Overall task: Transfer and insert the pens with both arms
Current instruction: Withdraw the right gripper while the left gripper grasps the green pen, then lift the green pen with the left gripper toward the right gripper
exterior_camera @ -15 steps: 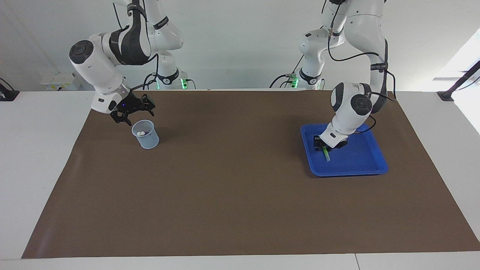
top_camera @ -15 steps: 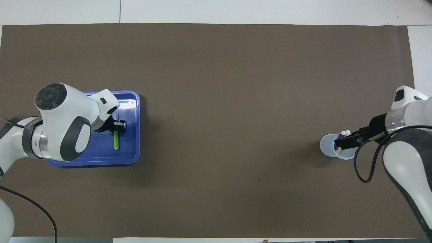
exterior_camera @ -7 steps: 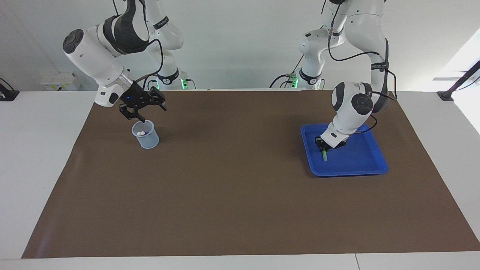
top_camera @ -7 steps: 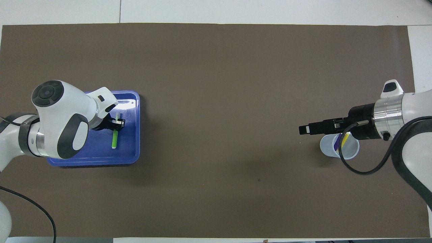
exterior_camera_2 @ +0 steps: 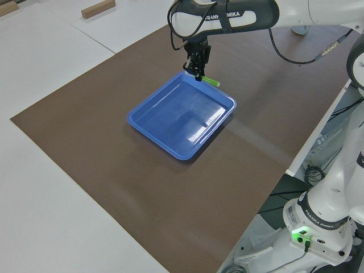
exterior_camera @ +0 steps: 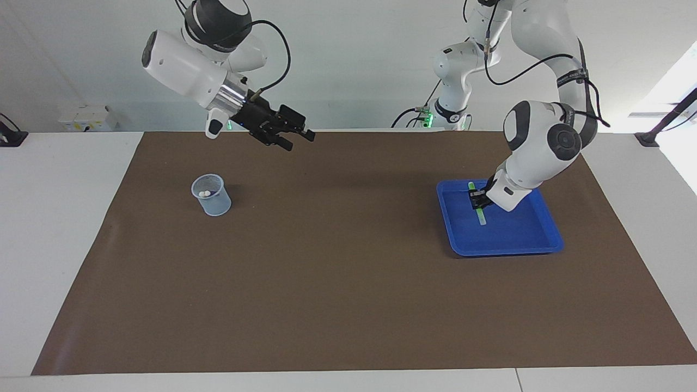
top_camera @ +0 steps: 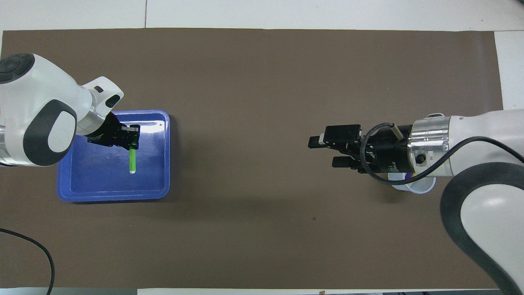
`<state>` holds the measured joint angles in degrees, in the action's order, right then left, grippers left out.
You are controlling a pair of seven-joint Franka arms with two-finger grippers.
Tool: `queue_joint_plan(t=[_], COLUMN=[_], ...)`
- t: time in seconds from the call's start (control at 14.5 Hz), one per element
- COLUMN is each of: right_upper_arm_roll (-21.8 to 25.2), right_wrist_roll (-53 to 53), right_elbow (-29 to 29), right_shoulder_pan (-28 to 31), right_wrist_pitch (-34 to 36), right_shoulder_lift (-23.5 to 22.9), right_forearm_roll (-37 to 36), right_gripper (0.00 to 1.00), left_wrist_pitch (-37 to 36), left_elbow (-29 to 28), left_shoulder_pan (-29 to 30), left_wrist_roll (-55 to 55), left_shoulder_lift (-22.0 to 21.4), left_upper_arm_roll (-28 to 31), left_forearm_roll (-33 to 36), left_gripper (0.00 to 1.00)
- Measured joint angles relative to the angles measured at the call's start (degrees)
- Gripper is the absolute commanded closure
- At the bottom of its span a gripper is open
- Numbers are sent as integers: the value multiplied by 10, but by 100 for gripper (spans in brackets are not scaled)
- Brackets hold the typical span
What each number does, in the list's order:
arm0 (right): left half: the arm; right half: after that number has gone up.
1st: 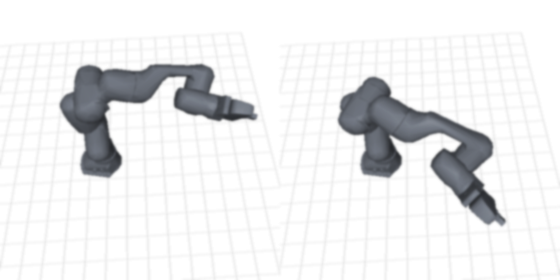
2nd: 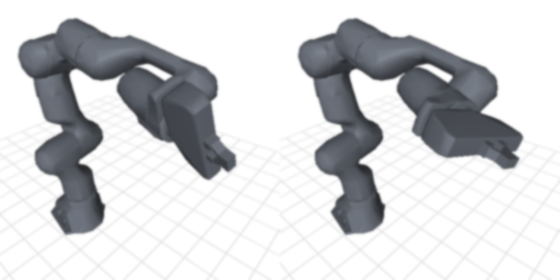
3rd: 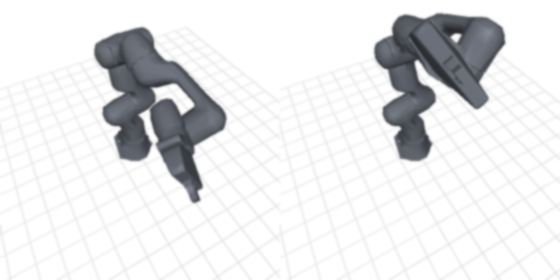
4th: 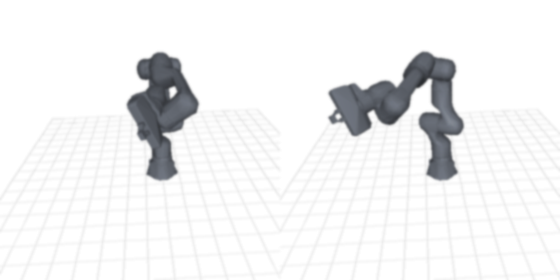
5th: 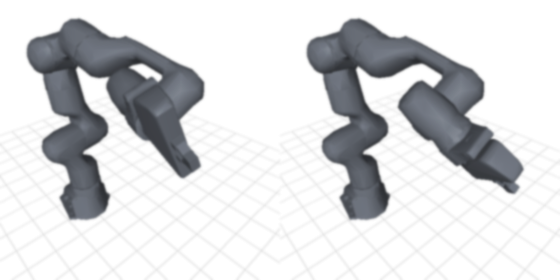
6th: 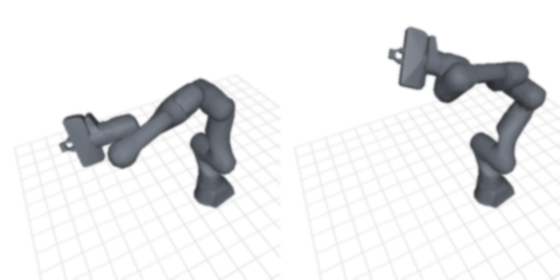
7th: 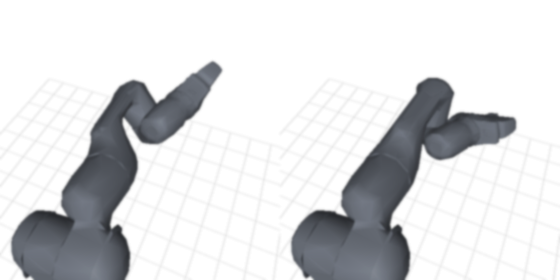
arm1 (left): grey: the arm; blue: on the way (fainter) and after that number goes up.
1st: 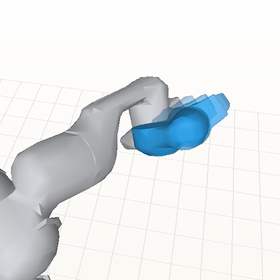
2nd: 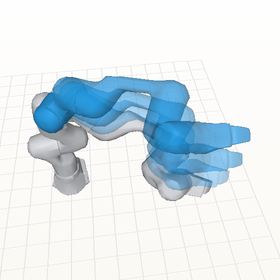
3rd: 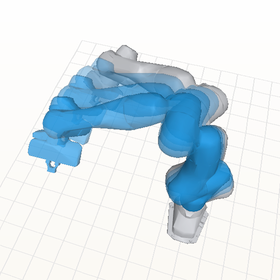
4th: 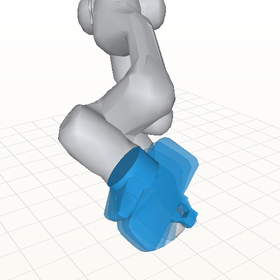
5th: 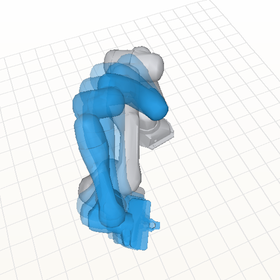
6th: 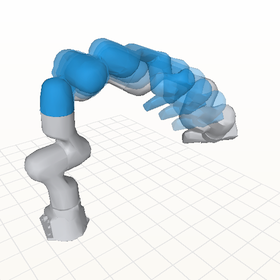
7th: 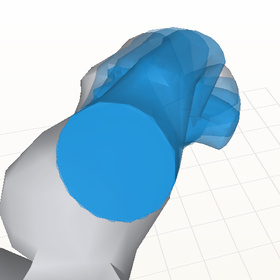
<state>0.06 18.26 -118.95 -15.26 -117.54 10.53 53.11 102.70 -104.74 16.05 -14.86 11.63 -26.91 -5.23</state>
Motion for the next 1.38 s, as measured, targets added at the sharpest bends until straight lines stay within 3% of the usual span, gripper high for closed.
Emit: queue_joint_plan(t=[0.28, 0.69, 0.83, 0.9, 0.96, 1.17, 1.38], right_upper_arm_roll=[-1, -1, -1, 0, 0, -1, -2], right_wrist_roll=[63, 78, 78, 78, 78, 78, 77], right_elbow=[-5, -24, -26, -27, -27, -29, -29], right_shoulder_pan=[-66, -131, -131, -132, -137, -167, -190], right_wrist_pitch=[-122, -233, -236, -244, -255, -309, -334], right_shoulder_lift=[-1, -4, -4, -4, -4, -16, -27], right_forearm_roll=[51, 53, 53, 53, 53, 53, 53], right_gripper=[0, 0, 2, 13, 15, 18, 35], left_wrist_pitch=[-56, -31, -30, -29, -25, 18, 33], left_elbow=[64, 72, 70, 66, 61, 41, 30], left_shoulder_pan=[-1, -8, -8, -8, -10, -31, -41], left_wrist_roll=[-240, -554, -593, -604, -615, -652, -666], left_shoulder_lift=[-2, -18, -23, -26, -28, -37, -47], left_upper_arm_roll=[-29, -76, -76, -77, -78, -81, -82], left_forearm_roll=[-124, -257, -293, -309, -323, -344, -363], left_gripper=[100, 100, 100, 100, 100, 100, 100])
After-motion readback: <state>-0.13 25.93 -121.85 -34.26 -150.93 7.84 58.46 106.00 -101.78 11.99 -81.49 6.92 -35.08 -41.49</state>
